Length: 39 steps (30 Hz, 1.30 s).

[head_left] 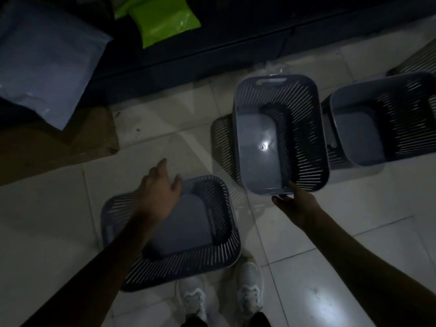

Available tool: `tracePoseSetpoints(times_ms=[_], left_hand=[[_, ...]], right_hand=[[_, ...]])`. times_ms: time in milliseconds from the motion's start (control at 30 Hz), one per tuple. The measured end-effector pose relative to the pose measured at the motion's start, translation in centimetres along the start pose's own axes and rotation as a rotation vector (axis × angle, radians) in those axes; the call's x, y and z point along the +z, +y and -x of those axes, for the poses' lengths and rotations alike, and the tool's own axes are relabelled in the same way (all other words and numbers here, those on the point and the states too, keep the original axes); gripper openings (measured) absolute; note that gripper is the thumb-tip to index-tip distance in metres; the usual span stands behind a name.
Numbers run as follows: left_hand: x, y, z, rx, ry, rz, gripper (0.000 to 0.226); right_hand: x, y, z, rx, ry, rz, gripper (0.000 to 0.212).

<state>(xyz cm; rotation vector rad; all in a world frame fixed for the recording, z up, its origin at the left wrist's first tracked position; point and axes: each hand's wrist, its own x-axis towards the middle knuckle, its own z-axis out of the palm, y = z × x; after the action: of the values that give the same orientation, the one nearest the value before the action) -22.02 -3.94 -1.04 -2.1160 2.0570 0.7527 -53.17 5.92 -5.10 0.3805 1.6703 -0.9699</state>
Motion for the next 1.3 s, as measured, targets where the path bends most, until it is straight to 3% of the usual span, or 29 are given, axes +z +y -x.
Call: tracePoseSetpoints(times_ms=[100,167,267,333,400,533,633,700,833,900,1033,1133,1233,1300], left_hand=[[1.0,3.9,-2.3,0.076,-0.064,0.025,0.062],[2.2,6.4,-3.9,0.107,-0.118,0.078,0.061],[4.2,10.2,-6.3,0.141,-0.199,0.224,0.056],[5.4,12.6,-7.7,0.140,-0.267,0.348,0.062],[6.3,14.6,-8.7,0.135,-0.333,0.459,0.072],[8.3,16.7,-10.1,0.178,-0.330,0.496,0.071],[8.7,17.0,-10.6,0.160,-0.275,0.414,0.066],[8.8,16.9,-10.4,0.171,-0.274,0.385,0.066],[8.7,16.5,-10.2,0.190,-0.307,0.450,0.060],[8.1,16.0,-9.7,0.153,-0.323,0.556,0.048],[4.9,13.8,-6.7,0.079,-0.402,0.609,0.059],[2.1,12.4,-5.1,-0.103,-0.468,0.780,0.024],[-1.9,11.0,-4.5,-0.196,-0.397,0.812,0.014],[-5.3,10.2,-4.3,-0.248,-0.291,0.783,0.029]], right_hand=[[-0.8,-0.8,-0.9,0.038,0.029,-0.045,0.040],[-1.6,-1.4,-1.6,0.004,0.139,-0.009,0.046],[-3.0,-2.6,-3.3,-0.263,0.384,0.314,0.070],[-4.0,-4.3,-4.3,-0.428,0.326,0.442,0.070],[-4.5,-6.0,-5.2,-0.448,0.212,0.485,0.063],[-4.5,-6.5,-6.3,-0.213,0.214,0.226,0.071],[-3.9,-3.4,-6.1,-0.036,0.145,0.078,0.049],[-3.3,-1.9,-5.7,0.009,0.091,-0.009,0.039],[-2.6,-2.0,-5.2,0.005,0.093,-0.119,0.040],[-2.9,-3.0,-4.4,0.000,0.088,-0.089,0.039],[-3.6,-5.5,-1.1,-0.082,0.061,0.052,0.033],[-3.8,-7.9,2.3,-0.183,0.041,0.209,0.032],[-3.9,-11.0,6.0,-0.257,0.006,0.347,0.030],[-4.2,-13.2,8.8,-0.298,-0.052,0.425,0.028]])
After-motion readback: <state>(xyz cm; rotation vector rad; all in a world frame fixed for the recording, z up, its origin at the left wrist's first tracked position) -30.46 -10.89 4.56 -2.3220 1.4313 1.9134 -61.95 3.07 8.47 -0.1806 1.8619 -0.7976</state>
